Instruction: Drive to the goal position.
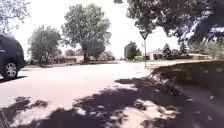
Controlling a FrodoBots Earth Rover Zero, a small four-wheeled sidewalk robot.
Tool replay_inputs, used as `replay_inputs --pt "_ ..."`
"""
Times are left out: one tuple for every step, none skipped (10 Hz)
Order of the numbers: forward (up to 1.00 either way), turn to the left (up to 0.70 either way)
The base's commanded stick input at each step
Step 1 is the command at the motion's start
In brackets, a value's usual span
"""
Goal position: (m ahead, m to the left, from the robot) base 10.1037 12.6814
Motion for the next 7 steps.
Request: replay_inputs --pt "0.70 0.00" --pt "0.70 0.00" --pt "0.70 0.00" --pt "0.70 0.00" --pt "0.70 0.00" --pt "0.70 0.00" --pt "0.70 -0.24"
